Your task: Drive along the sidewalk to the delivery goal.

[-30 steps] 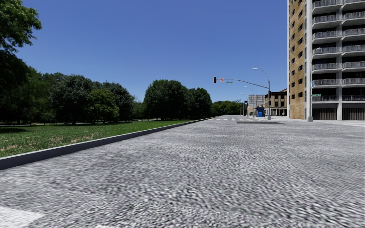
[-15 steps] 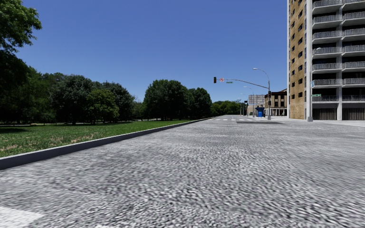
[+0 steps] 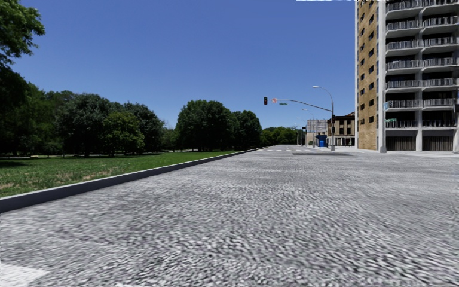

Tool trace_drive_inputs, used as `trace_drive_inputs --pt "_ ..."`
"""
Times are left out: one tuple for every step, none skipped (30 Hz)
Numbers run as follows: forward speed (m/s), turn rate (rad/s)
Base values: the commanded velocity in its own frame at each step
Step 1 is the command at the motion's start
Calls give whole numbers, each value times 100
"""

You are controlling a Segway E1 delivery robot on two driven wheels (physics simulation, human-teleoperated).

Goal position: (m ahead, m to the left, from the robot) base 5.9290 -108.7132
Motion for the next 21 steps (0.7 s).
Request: trace_drive_inputs --pt "-11 -43" --pt "-24 -43" --pt "-33 -43" --pt "-35 -43" --pt "-35 -43" --pt "-31 -43" --pt "-25 -43" --pt "-22 -43" --pt "-22 -43" --pt "-22 -43" --pt "-21 -43" --pt "-21 -43" --pt "-21 -43" --pt "-21 -43" --pt "-21 -43" --pt "-21 -43" --pt "-21 -43" --pt "-21 -44" --pt "-21 -44" --pt "-21 -45" --pt "-23 -46"
